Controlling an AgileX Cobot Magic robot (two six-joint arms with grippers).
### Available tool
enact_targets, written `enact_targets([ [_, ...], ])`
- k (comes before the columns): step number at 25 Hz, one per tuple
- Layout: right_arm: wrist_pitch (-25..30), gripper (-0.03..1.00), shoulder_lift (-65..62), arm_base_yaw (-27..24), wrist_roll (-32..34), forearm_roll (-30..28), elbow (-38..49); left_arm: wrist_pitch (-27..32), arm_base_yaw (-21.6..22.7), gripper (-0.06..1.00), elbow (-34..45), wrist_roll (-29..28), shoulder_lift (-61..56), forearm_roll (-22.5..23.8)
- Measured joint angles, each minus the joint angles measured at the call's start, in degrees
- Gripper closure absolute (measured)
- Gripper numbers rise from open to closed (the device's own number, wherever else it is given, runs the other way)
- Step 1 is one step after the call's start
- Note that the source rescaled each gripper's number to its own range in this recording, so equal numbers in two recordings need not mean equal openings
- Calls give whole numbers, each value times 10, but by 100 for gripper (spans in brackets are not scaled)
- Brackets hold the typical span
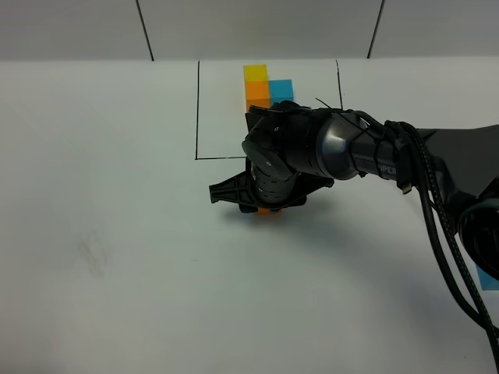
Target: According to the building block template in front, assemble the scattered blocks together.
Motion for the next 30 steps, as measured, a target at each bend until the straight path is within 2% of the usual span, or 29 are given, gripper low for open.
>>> enact_targets([
  [15,-1,95,0,0,-3,3,0,0,0,34,0,0,0,0],
  [17,-3,90,0,-1,-3,15,0,0,0,34,0,0,0,0],
  [23,-1,62,4,-1,-3,24,-15,0,0,34,0,0,0,0],
  [26,0,56,4,-1,-3,24,-18,0,0,34,0,0,0,0],
  [30,20,55,4,-1,-17,24,-18,-1,0,34,0,0,0,0],
])
